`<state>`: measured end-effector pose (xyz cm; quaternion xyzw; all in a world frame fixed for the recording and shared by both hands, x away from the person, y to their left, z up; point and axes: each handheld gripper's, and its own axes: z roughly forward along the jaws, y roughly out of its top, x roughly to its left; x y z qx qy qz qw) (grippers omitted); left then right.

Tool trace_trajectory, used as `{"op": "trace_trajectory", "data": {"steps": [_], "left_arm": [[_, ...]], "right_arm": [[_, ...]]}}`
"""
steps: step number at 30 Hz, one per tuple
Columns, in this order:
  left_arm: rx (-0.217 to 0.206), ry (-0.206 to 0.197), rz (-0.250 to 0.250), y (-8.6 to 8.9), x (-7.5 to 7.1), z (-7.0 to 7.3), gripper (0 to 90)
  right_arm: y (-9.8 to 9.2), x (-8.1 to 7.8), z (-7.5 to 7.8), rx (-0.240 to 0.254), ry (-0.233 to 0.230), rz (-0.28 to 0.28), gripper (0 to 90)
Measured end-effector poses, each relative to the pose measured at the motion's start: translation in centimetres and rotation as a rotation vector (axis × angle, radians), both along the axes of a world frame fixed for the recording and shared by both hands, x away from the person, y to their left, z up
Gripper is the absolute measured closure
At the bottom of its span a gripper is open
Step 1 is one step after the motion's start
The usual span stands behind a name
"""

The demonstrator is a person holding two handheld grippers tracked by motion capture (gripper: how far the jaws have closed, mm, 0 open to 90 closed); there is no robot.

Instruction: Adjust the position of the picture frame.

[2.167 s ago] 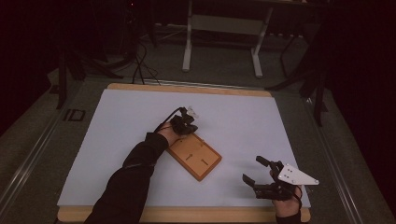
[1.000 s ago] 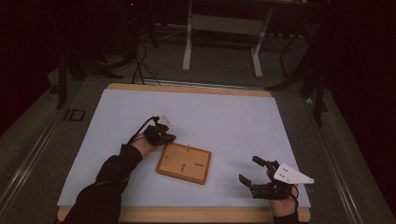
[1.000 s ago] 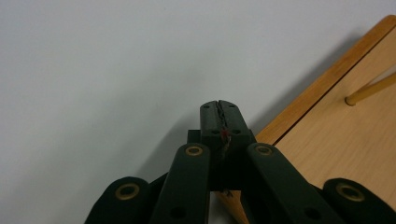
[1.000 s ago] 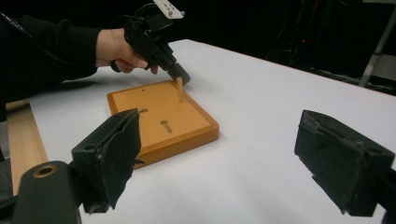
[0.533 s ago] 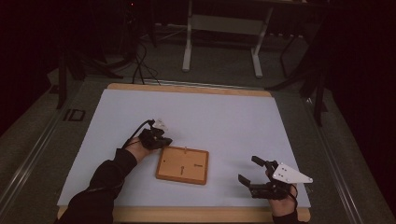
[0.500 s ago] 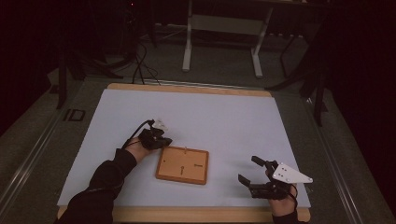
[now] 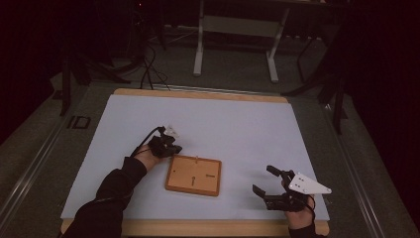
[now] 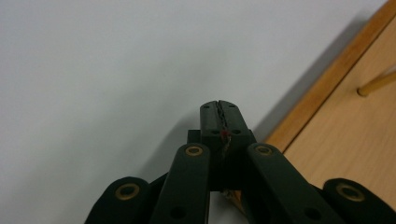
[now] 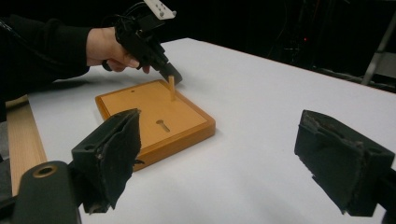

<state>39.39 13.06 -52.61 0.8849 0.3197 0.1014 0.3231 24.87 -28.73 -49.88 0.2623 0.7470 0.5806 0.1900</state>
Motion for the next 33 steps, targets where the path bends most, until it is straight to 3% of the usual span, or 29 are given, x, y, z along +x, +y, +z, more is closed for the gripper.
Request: {"op": "trace_trajectory", "data": {"steps": [17,25,30,33], "left_arm": [[0.011,0.011,-0.009,1.2,-1.8,-0.1,90.0],[0.012,0.016,-0.021,1.2,-1.8,-0.1,90.0],[-0.038,-0.009,-0.004,1.7,-1.8,0.5,89.8],[-0.068,-0.02,0.005,2.0,-2.0,1.3,81.1]], "right_arm": [[0.3,0.0,0.0,-0.006,0.0,0.008,14.2],[0.3,0.1,0.0,-0.007,-0.001,0.01,14.2],[0.3,0.1,0.0,-0.006,0.002,0.01,14.2],[0.3,0.1,-0.1,-0.008,0.006,0.014,14.1]]}}
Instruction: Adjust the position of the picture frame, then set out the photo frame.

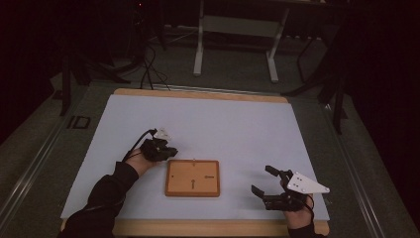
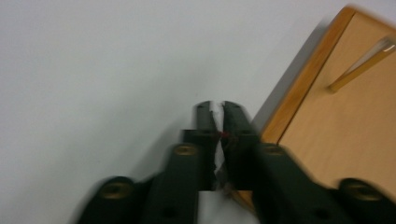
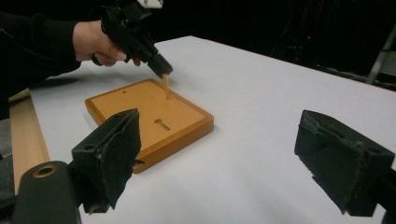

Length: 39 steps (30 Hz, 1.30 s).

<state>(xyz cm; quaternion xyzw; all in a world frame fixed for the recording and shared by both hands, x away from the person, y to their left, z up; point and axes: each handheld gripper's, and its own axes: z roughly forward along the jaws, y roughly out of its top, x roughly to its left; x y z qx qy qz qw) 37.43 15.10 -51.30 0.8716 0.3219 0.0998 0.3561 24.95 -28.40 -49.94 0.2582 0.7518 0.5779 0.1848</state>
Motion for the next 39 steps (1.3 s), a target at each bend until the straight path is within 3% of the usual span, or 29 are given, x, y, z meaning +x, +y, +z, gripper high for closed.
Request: {"op": "trace_trajectory", "data": {"steps": [8,13,18,23,28,32,35,37,39], "left_arm": [[-0.077,0.013,-0.051,0.7,-0.8,1.1,68.6],[-0.095,-0.001,-0.066,0.6,-1.5,1.5,64.5],[-0.111,-0.011,-0.111,0.0,-2.5,2.0,61.6],[-0.13,-0.038,-0.143,-0.7,-3.5,2.5,61.6],[-0.119,-0.056,-0.171,-1.4,-4.3,2.6,61.6],[-0.143,-0.069,-0.192,-2.0,-4.8,2.6,61.6],[-0.132,-0.078,-0.204,-2.5,-5.0,2.3,61.4],[-0.135,-0.062,-0.221,-2.8,-4.9,1.9,59.6],[-0.116,-0.068,-0.212,-3.2,-4.8,1.5,59.6]], "right_arm": [[0.2,0.0,0.0,-0.007,0.004,0.007,14.2],[0.2,0.0,0.0,-0.016,-0.001,0.002,14.2],[0.2,-0.1,0.2,-0.03,-0.045,-0.024,14.6],[0.6,-0.1,0.2,-0.04,-0.058,0.001,14.5],[1.1,-0.3,0.3,-0.03,-0.059,0.033,14.5],[1.2,-0.3,0.3,-0.028,-0.056,0.035,14.5],[1.2,-0.3,0.3,-0.049,-0.056,0.027,13.8],[1.2,-0.3,0.3,-0.061,-0.066,0.028,13.2],[1.4,-0.2,0.2,-0.079,-0.071,0.035,12.9]]}}
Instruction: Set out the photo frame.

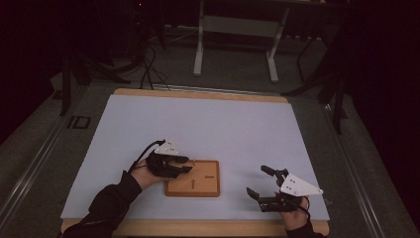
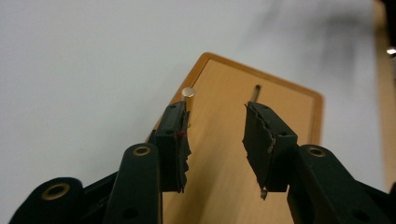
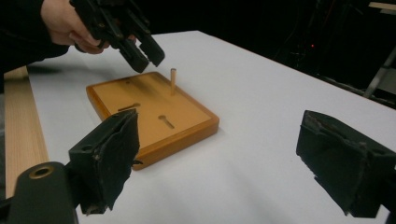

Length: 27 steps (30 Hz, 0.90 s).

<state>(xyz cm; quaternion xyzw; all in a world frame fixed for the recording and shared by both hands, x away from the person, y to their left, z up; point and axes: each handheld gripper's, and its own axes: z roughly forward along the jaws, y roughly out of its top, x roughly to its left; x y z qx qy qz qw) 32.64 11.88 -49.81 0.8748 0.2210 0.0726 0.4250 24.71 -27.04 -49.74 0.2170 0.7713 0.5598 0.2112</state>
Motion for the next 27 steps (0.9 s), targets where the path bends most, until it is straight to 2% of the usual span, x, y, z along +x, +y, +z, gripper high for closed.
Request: {"op": "trace_trajectory", "data": {"steps": [5,11,14,17,19,23,27], "left_arm": [[0.01,0.013,0.025,-0.9,0.7,-1.0,60.5],[0.011,0.023,0.05,-1.7,1.5,-1.5,63.0],[0.013,0.026,0.052,-1.9,1.8,-1.6,66.8],[0.004,0.029,0.063,-2.0,2.0,-1.7,72.2],[-0.001,0.035,0.061,-2.0,2.1,-1.7,75.6],[0.005,0.029,0.064,-2.1,2.1,-1.7,79.5],[0.003,0.032,0.065,-2.3,2.1,-1.6,81.6]], "right_arm": [[0.3,-0.2,0.0,-0.028,-0.02,0.001,12.7],[0.3,-0.2,-0.1,-0.005,0.023,0.018,11.9],[0.3,-0.2,-0.2,0.002,0.041,0.023,11.3],[0.6,-0.3,-0.2,-0.015,0.027,0.009,10.8],[0.7,-0.3,-0.2,-0.009,0.025,0.015,10.8],[1.1,-0.4,-0.3,-0.019,0.021,0.012,10.8],[1.4,-0.4,-0.4,-0.025,0.039,0.035,10.8]]}}
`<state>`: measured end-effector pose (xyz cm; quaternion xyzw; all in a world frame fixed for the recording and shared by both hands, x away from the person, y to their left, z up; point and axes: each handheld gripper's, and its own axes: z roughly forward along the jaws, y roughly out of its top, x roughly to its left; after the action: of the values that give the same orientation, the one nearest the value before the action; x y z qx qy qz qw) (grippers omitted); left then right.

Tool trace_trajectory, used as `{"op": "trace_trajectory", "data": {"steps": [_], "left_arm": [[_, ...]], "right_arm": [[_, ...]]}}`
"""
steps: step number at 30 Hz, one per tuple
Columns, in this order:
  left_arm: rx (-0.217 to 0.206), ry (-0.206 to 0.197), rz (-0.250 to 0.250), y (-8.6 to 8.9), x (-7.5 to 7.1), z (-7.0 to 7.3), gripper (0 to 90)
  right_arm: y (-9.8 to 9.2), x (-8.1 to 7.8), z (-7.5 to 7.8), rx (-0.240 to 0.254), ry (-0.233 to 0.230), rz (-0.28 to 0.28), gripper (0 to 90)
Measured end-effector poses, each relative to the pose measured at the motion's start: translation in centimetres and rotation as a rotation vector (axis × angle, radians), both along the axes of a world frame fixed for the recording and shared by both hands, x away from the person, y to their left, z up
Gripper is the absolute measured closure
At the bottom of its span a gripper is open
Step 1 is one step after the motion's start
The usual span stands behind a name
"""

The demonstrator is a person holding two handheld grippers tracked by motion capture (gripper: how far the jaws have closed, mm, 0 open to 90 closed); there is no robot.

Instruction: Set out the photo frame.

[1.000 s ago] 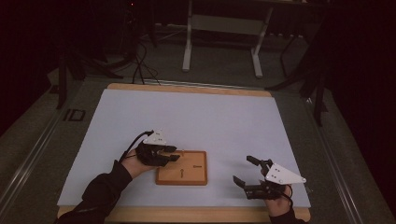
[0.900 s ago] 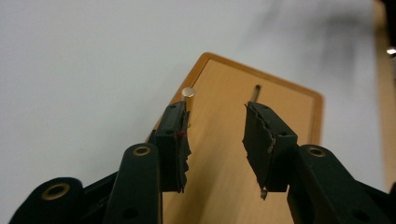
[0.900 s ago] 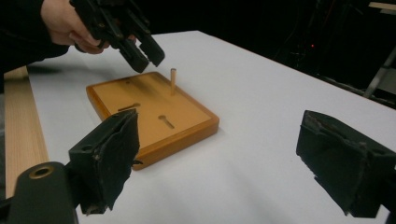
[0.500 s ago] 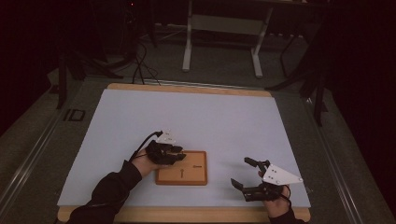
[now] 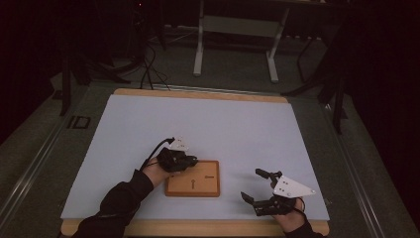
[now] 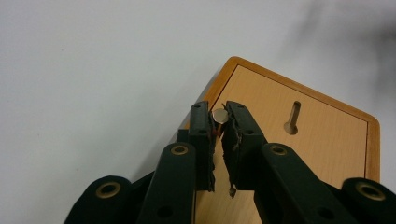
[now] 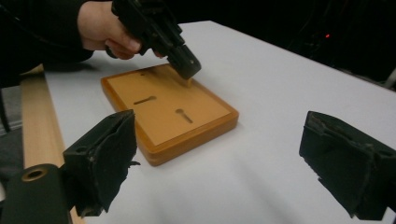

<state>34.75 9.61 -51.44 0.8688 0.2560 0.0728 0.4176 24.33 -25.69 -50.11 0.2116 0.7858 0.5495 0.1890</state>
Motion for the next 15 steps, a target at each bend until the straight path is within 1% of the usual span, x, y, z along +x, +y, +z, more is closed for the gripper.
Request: {"op": "trace_trajectory", "data": {"steps": [2,3,5,8,9,10,12,14,15], "left_arm": [[0.003,-0.005,-0.001,-0.04,0.02,-0.02,82.1],[0.002,-0.007,0.0,-0.04,0.01,-0.03,82.2],[0.006,-0.016,-0.002,-0.06,-0.04,-0.05,83.1],[0.01,-0.01,-0.008,-0.06,0.09,0.0,83.5],[0.001,0.002,-0.01,0.01,0.22,-0.02,83.5],[0.003,0.006,-0.013,0.03,0.3,-0.01,83.5],[0.007,0.009,-0.02,0.02,0.42,0.04,83.5],[0.009,0.017,-0.03,0.03,0.6,0.09,83.6],[0.01,0.022,-0.031,0.03,0.68,0.12,83.6]], "right_arm": [[0.07,-0.05,0.01,-0.009,-0.001,-0.003,10.8],[0.06,-0.06,0.02,-0.005,0.0,0.003,10.8],[0.1,-0.1,0.03,-0.009,-0.006,0.007,12.6],[0.2,-0.01,-0.15,-0.023,-0.003,0.013,12.8],[0.25,0.0,-0.18,-0.027,-0.001,0.013,12.9],[0.32,-0.01,-0.2,-0.034,-0.001,0.012,13.1],[0.44,-0.02,-0.21,-0.033,0.006,0.021,13.4],[0.66,-0.11,-0.2,-0.057,-0.001,0.021,13.5],[0.75,-0.15,-0.21,-0.056,0.002,0.02,13.8]]}}
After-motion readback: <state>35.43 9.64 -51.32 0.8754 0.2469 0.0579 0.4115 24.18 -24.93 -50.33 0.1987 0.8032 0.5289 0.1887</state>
